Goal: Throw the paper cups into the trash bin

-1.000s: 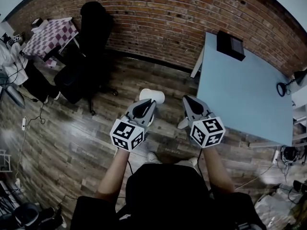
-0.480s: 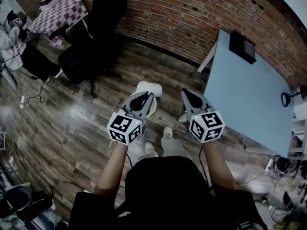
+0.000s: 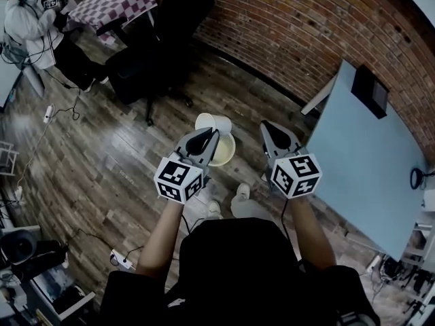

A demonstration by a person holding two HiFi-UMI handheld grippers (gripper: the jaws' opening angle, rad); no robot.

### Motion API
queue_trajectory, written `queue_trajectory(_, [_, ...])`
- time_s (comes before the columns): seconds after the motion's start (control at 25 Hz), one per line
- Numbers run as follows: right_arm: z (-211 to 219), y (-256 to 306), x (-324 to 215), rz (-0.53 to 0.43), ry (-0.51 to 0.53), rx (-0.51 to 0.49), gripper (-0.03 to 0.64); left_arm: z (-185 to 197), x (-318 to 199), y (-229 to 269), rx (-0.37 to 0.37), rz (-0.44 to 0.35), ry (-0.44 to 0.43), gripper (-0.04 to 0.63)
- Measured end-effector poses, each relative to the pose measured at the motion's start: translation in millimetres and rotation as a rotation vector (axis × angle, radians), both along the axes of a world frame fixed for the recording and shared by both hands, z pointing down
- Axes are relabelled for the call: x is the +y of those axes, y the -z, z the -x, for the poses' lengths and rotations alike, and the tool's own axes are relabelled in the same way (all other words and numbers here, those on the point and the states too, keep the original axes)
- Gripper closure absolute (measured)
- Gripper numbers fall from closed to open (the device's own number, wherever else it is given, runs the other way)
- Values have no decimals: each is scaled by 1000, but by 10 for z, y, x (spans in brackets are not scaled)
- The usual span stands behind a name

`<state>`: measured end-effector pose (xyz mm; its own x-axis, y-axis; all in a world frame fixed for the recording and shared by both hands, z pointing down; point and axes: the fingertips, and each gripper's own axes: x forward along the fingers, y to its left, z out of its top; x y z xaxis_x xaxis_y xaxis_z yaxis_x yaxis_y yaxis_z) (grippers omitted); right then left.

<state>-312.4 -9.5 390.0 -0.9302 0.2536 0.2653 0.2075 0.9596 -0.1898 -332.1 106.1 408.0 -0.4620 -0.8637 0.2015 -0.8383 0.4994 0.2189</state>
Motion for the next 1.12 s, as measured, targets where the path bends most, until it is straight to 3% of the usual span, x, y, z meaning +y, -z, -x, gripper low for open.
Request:
queue_trajectory(0.2, [276, -46, -101, 13, 57, 5, 623, 206, -43, -67, -22, 48, 75, 563])
queue_trajectory(0.64, [689, -265, -311, 42, 156, 46, 623, 471, -99, -176, 23, 33, 241, 563])
queue_trajectory(0.92, [805, -525, -192, 61, 175, 96, 623, 518, -10, -405, 63, 32, 240, 563])
queue_trajectory(1.12, [949, -737, -93, 46, 163, 136, 623, 663, 150, -664, 103, 74, 221, 563])
